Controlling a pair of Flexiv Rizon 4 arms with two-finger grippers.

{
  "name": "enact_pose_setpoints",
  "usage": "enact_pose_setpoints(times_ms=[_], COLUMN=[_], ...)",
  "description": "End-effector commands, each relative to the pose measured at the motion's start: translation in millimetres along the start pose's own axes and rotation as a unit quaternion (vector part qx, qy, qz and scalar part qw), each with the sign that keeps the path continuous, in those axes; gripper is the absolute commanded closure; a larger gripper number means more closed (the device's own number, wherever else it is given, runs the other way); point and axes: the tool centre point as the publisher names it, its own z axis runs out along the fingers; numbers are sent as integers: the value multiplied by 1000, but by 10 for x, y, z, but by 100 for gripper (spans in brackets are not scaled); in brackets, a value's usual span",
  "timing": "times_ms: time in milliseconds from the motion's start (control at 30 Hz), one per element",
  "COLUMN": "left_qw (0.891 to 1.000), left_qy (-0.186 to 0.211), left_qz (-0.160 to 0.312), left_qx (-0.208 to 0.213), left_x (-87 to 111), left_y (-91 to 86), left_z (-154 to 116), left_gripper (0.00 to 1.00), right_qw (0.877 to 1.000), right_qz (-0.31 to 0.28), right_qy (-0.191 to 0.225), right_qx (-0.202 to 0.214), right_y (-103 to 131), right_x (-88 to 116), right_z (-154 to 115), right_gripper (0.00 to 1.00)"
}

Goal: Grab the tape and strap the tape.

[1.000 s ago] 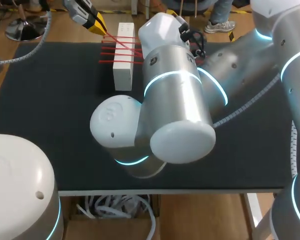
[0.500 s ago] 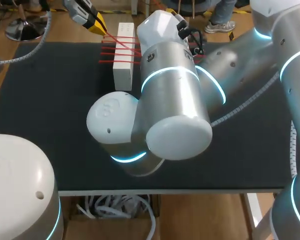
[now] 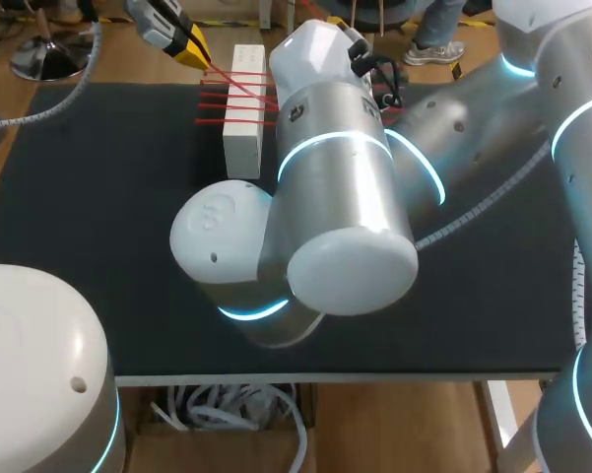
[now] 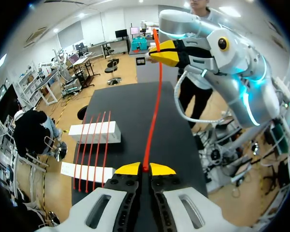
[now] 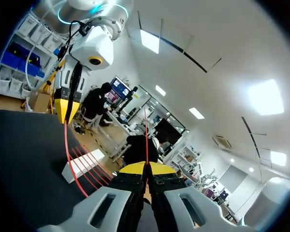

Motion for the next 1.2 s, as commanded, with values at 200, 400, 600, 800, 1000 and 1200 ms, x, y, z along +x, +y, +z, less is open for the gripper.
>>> enact_pose_setpoints(times_ms=[200,400,600,800,1000,1200], left_qw=[1000,1000,1000,1000,1000,1000], left_qy=[1,1,1,1,1,1], left_qz=[0,0,0,0,0,0], left_qx=[-2,-2,-2,-2,-2,-2], left_x=[-5,-5,-5,-5,-5,-5], left_y=[-6,-6,-6,-6,-6,-6], left_z=[-5,-5,-5,-5,-5,-5], left_gripper=[100,100,100,100,100,100], right_qw=[1000,999,995,982,966,953], right_qz=[0,-27,-86,-181,-250,-294], right_qy=[-1,12,24,20,7,7], right_qx=[3,20,43,55,66,68], right_y=[10,45,43,37,51,101], right_x=[-8,23,12,-32,-104,-116], right_z=[-34,-25,-75,-110,-140,-154], right_gripper=[100,100,100,100,100,100])
